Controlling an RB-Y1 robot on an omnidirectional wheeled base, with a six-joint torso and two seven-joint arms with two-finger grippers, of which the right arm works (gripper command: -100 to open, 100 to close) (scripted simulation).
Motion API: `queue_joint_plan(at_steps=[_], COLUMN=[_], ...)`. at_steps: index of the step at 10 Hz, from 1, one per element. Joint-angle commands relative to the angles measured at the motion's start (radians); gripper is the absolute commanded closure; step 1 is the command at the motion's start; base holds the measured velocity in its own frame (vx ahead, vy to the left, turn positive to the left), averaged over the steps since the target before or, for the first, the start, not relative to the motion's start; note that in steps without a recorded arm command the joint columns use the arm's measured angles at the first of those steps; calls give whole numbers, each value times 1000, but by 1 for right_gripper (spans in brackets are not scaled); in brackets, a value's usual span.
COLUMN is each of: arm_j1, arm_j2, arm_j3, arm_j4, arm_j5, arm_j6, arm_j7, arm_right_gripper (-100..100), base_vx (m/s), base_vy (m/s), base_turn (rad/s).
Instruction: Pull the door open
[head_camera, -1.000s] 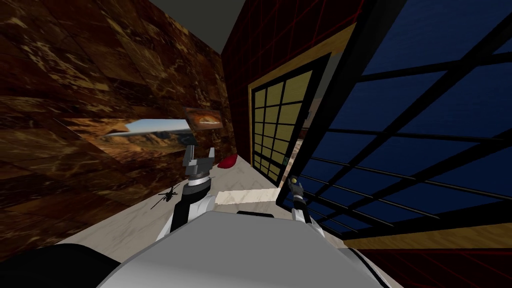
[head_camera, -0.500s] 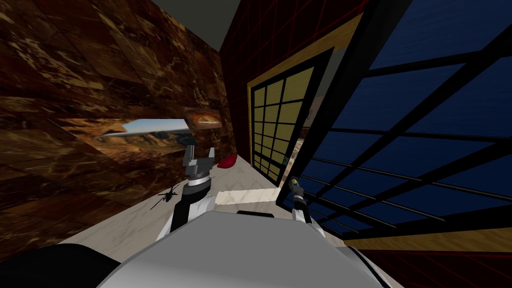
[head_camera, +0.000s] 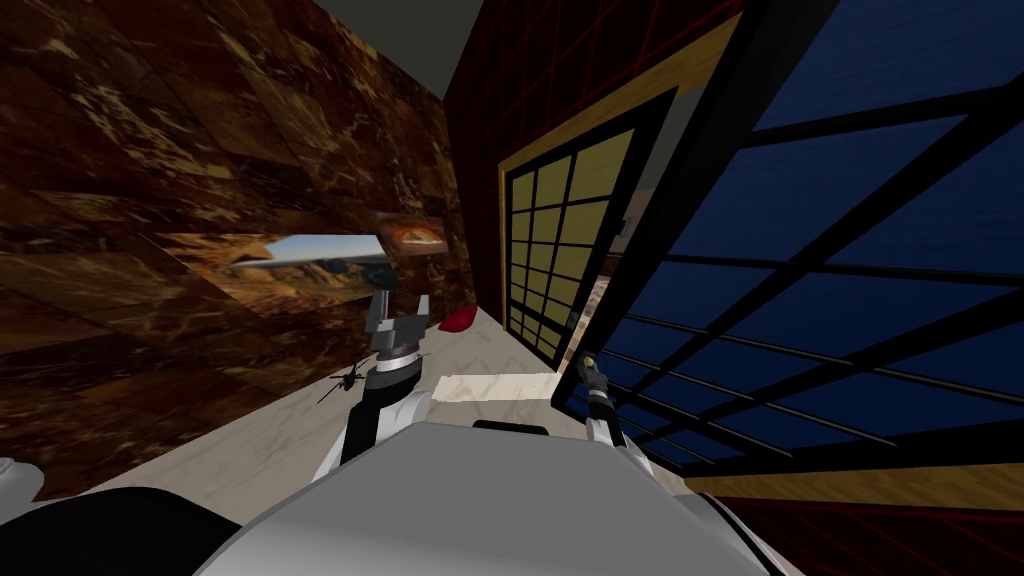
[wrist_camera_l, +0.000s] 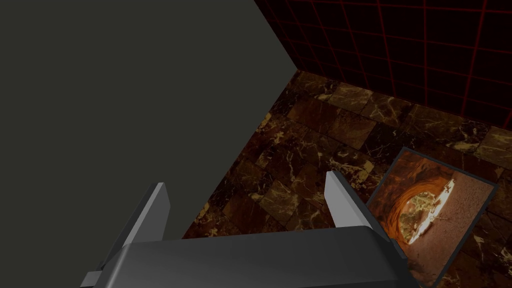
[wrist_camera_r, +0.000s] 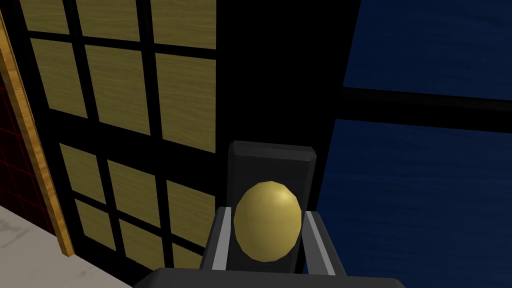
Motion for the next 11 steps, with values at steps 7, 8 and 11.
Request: queue_joint_plan(at_steps=[7,8,11], arm_j1=[36,32,49], arm_j2=[-48,-45,-70], arm_j3=[89,81,128], arm_j4=[-13,-7,-12], arm_j5=[49,44,71], arm_j6=[-23,-18,-45], arm_j7=[-107,-97,-146], arm_right_gripper=[100,100,100], base_vx=[-214,-96,-185], base_vy=[-18,-19,-33], base_turn=[94,26,65])
